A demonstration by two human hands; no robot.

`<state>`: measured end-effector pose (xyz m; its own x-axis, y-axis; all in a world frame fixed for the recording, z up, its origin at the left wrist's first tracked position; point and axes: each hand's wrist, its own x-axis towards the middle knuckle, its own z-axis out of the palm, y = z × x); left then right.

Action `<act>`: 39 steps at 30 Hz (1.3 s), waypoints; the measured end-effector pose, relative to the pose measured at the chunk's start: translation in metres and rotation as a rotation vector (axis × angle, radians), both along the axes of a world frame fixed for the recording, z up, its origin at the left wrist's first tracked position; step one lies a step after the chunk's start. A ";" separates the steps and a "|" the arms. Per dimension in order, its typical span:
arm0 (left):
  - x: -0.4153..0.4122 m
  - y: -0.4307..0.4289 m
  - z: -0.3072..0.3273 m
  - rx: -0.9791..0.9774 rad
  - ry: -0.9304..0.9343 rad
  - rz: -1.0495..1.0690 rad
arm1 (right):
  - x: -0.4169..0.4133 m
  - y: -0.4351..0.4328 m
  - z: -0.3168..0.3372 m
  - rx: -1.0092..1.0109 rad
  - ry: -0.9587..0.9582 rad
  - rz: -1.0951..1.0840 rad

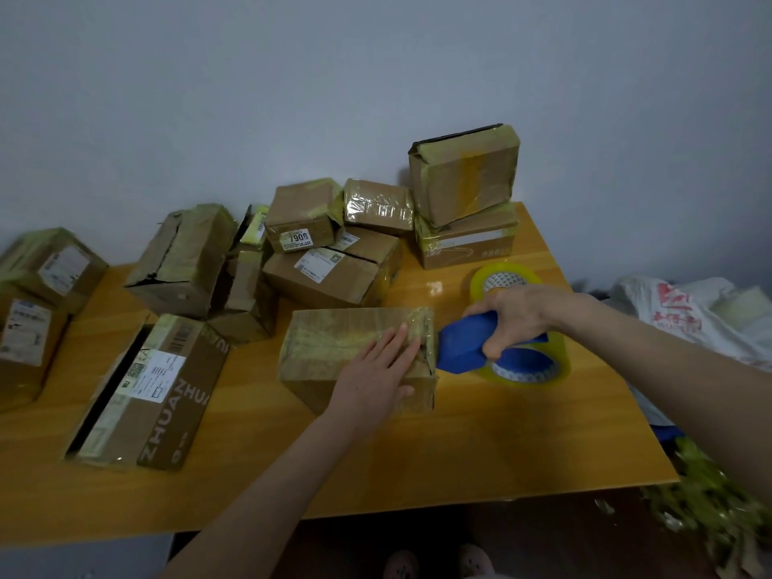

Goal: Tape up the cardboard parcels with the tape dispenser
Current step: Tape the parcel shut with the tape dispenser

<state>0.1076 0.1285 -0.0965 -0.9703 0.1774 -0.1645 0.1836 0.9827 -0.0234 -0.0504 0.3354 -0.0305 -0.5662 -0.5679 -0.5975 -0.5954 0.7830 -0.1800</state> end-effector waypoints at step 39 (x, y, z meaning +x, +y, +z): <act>-0.004 -0.070 0.016 0.641 0.183 0.927 | 0.008 -0.004 -0.025 -0.942 -0.289 -0.775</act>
